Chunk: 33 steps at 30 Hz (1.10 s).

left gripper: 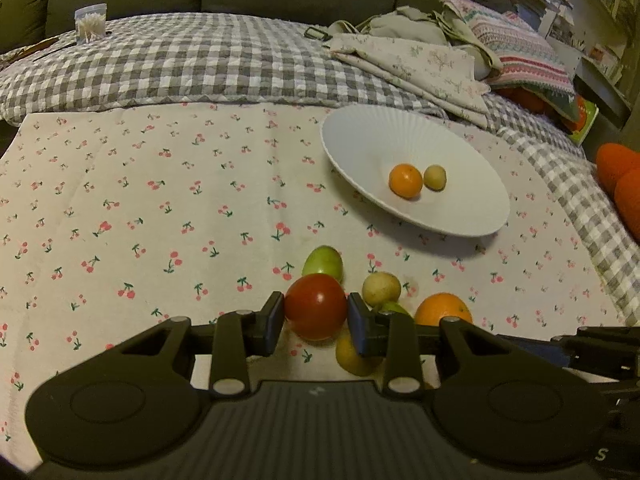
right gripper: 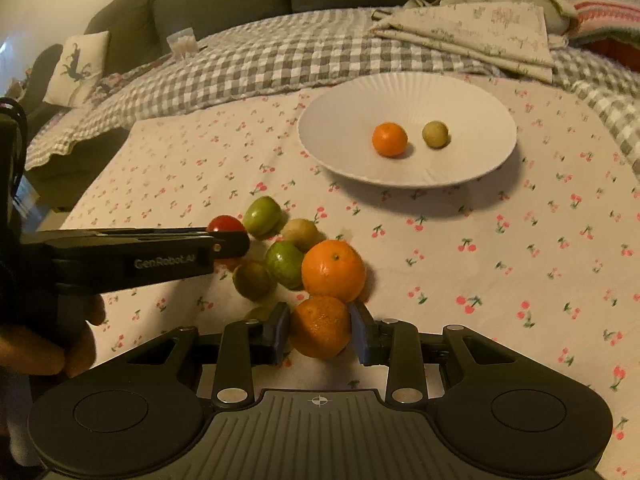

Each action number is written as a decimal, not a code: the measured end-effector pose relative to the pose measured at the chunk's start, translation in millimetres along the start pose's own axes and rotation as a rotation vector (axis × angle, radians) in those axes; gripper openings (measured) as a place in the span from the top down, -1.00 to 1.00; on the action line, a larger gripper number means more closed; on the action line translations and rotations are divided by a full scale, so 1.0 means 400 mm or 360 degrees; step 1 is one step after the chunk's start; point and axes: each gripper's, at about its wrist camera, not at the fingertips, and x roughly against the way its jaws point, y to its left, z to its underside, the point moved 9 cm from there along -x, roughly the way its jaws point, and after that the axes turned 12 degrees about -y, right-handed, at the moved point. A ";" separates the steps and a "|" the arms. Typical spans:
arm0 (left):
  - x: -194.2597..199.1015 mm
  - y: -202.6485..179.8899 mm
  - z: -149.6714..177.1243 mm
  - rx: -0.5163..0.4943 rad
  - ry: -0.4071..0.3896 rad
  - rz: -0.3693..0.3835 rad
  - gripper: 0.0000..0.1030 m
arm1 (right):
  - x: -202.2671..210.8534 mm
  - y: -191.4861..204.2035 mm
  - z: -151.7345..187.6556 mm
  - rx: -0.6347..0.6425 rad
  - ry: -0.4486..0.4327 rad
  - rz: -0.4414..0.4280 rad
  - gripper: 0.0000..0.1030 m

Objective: Organize fruits
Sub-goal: 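Close left tool on red tomato while right tool closes on large orange, then carry tomato in left tool while right tool carries orange to white bowl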

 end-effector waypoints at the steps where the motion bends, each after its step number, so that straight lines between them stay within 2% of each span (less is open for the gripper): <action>1: 0.004 0.001 -0.005 0.0005 -0.0010 0.0002 0.37 | 0.003 0.000 -0.003 0.0011 -0.0010 0.0007 0.38; 9: 0.016 0.006 -0.041 0.0016 -0.0066 0.0000 0.37 | 0.029 -0.024 -0.035 -0.0009 -0.0073 0.0032 0.38; 18: 0.012 -0.030 -0.084 -0.0049 -0.0132 0.0032 0.37 | 0.056 -0.132 -0.093 -0.0171 -0.0176 0.0117 0.38; 25: -0.020 -0.090 -0.117 -0.0203 -0.0179 0.0082 0.37 | 0.055 -0.193 -0.145 -0.0253 -0.0254 0.0135 0.38; 33: -0.073 -0.180 -0.153 -0.0372 -0.0250 0.0146 0.37 | -0.001 -0.249 -0.201 -0.0276 -0.0296 0.0202 0.38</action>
